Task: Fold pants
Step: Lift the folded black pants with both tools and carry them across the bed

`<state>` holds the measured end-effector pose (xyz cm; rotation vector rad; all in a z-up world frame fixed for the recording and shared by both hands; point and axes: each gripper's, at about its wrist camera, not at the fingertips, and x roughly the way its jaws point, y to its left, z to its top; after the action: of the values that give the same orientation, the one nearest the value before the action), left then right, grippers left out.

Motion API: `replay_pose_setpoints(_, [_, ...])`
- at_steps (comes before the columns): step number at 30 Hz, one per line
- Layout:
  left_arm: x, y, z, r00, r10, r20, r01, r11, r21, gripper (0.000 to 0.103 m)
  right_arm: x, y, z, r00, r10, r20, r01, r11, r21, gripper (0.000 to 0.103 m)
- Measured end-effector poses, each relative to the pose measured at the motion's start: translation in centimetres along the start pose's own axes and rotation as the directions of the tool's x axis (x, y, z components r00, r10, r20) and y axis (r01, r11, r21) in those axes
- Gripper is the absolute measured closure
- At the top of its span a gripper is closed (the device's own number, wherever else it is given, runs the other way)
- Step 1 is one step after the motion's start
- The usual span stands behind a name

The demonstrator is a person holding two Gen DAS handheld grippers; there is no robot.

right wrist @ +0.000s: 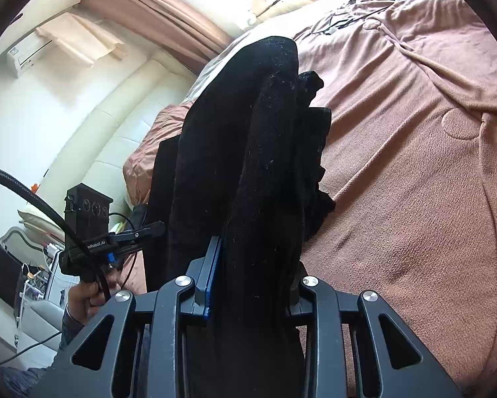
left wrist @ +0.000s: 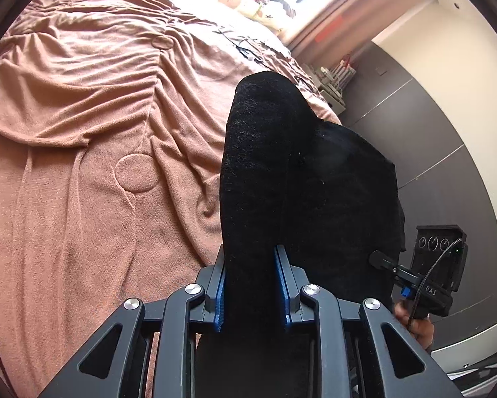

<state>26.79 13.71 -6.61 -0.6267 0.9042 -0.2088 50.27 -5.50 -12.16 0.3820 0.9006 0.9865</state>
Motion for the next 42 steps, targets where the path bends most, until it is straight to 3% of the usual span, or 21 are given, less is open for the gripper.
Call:
replay_pose_setpoints(24, [-7.3, -8.4, -2.5, 0.986, -0.111, 0.126, 0.097, 0.989, 0.110, 0.077, -10.1, 4.5, -2.6, 0.986, -0.044, 0.161, 0.070, 0.984, -0.165, 0.078])
replay_pose_setpoints(42, [-11.8, -16.7, -4.4, 0.966, -0.185, 0.180, 0.139, 0.961, 0.238, 0.077, -17.6, 5.5, -4.2, 0.964, -0.044, 0.263, 0.107, 0.968, -0.229, 0.078])
